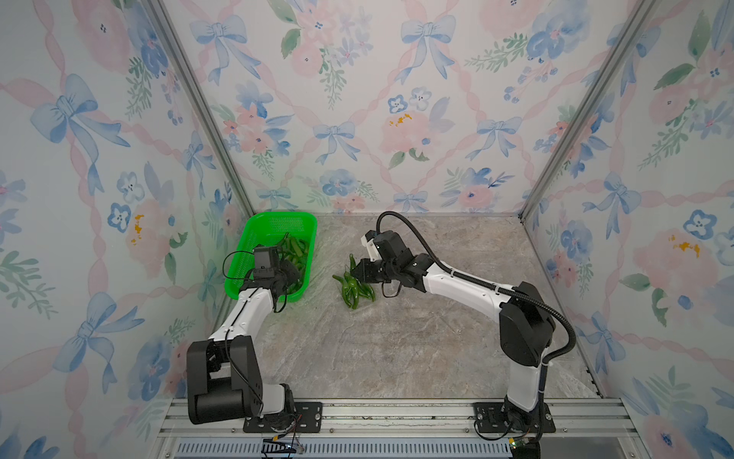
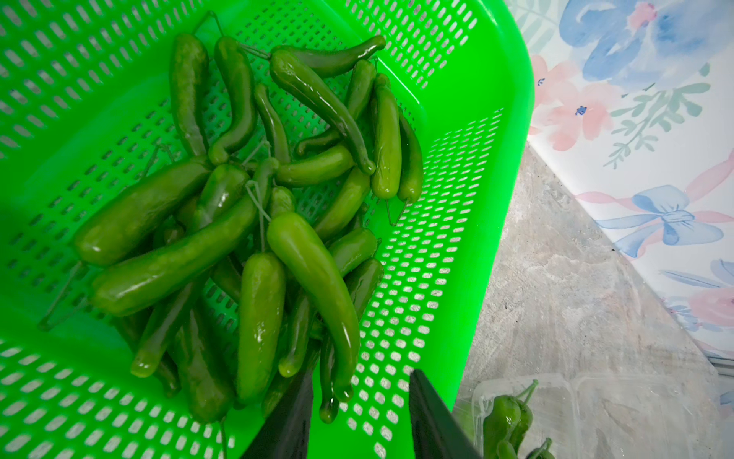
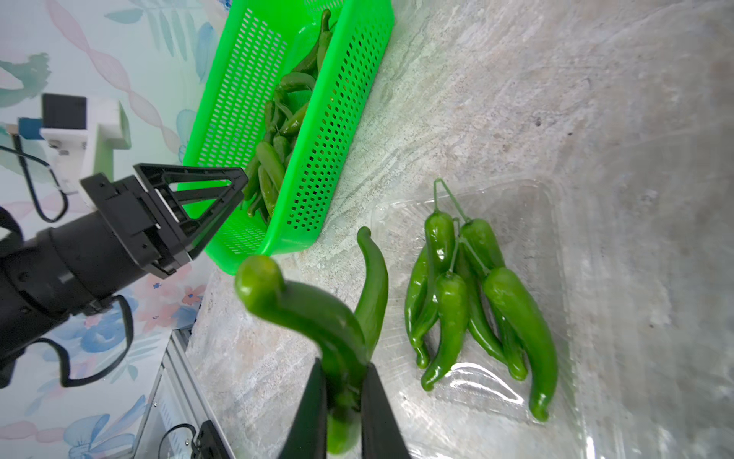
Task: Take small green peppers out of containers
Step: Place the green pepper in the basket.
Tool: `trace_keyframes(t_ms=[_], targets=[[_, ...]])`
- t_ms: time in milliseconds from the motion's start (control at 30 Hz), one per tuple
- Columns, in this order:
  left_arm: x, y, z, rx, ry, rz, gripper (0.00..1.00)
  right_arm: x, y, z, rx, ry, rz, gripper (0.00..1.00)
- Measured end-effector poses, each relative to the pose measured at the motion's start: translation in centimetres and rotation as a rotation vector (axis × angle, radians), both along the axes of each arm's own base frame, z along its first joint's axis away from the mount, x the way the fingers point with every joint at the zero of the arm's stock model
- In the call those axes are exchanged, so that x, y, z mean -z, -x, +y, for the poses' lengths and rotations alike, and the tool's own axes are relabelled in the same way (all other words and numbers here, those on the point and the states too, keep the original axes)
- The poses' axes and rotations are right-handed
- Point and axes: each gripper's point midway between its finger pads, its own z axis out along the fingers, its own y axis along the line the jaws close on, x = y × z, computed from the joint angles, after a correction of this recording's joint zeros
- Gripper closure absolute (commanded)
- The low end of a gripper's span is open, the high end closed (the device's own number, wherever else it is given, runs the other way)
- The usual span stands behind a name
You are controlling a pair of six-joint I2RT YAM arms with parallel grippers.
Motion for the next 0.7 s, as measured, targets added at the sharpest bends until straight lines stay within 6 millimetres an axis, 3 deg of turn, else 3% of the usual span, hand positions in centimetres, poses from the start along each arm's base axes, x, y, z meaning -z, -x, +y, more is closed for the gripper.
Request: trace_keyframes(t_ms=[167,300,400,533,700], targets=[[-0.9,0.2,1.6,-0.041,0.014,-0.024,0.57,-3.5,-0.4,1.5,-0.022,-0.098,-0.02,0.91],[-2.3,0.6,3.0,-0.072,0.027,-0.067,0.57,-8.2,-1.5,4.0,-0.061,-0.229,-0.067,0.91],[-3.5,0.9,3.9,-0.09,0.044,-0.101,0.57,-10.3,-2.3,6.2,-0.091,-0.302,-0.09,0.9],[-5.2,1.9,4.7,-0.101,0.07,-0.159,0.58,-10.2,-3.5,9.3,-0.121,-0.348,-0.089,0.9],[-6.2,4.7,4.7,-0.102,0.112,-0.219,0.59,-6.7,-4.8,13.7,-0.148,-0.368,-0.055,0.9]])
